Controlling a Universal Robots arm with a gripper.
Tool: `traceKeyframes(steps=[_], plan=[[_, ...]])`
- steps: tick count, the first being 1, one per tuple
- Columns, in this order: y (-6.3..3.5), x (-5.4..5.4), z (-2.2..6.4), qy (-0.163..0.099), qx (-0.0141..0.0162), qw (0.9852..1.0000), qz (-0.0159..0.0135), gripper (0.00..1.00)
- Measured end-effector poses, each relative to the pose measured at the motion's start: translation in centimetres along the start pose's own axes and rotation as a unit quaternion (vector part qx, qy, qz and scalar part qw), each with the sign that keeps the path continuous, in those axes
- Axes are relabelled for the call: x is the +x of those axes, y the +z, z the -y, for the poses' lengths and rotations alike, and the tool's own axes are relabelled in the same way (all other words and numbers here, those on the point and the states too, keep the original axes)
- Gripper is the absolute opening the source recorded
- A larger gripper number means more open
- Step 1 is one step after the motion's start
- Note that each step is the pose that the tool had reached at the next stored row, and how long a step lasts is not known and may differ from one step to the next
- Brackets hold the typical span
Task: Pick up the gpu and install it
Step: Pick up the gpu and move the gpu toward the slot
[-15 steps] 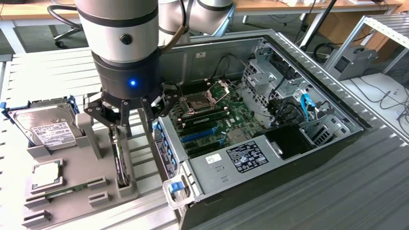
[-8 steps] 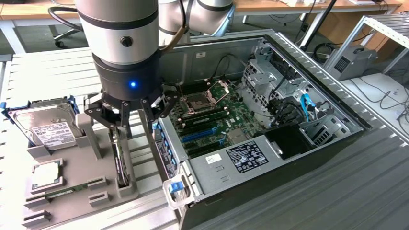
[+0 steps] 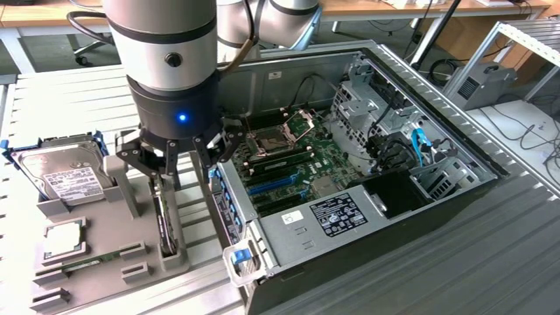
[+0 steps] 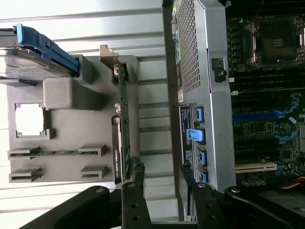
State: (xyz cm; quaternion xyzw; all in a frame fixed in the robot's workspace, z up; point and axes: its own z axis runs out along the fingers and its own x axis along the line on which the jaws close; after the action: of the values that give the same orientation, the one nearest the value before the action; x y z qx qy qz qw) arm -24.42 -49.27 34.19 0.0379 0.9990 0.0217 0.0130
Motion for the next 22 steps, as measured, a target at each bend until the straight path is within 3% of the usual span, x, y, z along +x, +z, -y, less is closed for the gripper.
traceKeyframes(steps=[22], plan=[[0.72, 0.02, 0.03, 0.0, 0.0, 1.0, 0.0, 0.42]])
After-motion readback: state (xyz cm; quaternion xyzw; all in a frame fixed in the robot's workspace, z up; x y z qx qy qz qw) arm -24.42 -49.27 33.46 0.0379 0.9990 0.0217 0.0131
